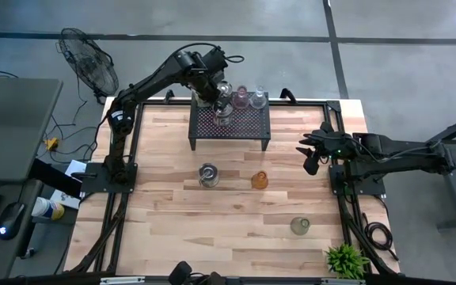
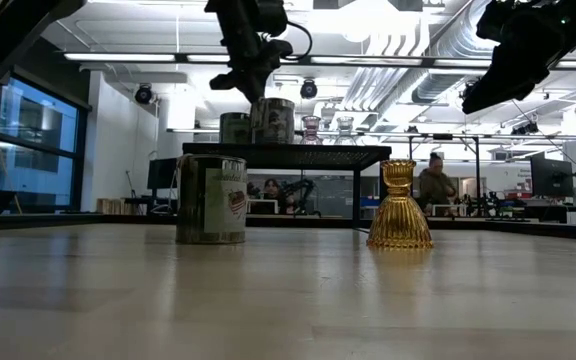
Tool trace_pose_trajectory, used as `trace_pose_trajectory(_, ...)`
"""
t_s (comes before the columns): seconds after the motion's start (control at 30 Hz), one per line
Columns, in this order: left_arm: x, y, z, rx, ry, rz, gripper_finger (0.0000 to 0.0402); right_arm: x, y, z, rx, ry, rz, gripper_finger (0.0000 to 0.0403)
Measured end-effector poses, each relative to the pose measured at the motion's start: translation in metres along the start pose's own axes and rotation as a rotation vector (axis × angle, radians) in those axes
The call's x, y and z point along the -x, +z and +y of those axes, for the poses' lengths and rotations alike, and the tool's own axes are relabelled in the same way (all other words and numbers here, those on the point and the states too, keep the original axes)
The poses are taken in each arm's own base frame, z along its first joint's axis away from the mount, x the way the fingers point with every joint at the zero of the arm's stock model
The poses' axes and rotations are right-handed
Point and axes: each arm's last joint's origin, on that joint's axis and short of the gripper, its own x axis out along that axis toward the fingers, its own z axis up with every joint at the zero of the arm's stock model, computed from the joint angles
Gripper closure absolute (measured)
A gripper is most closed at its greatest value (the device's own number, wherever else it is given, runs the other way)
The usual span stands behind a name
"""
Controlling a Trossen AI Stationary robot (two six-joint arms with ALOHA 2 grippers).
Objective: Pick & Place candle stick holders
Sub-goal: Put the silver scented candle can on the shelf
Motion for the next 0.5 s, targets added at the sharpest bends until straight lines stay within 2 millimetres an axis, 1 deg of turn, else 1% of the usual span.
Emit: trace_pose_trajectory(0.5, 0.0, 0.0003, 0.0, -0.037, 0.001, -0.003, 0.04, 0.0, 0.0, 0.0, 0.0, 0.0, 0.0, 0.0284)
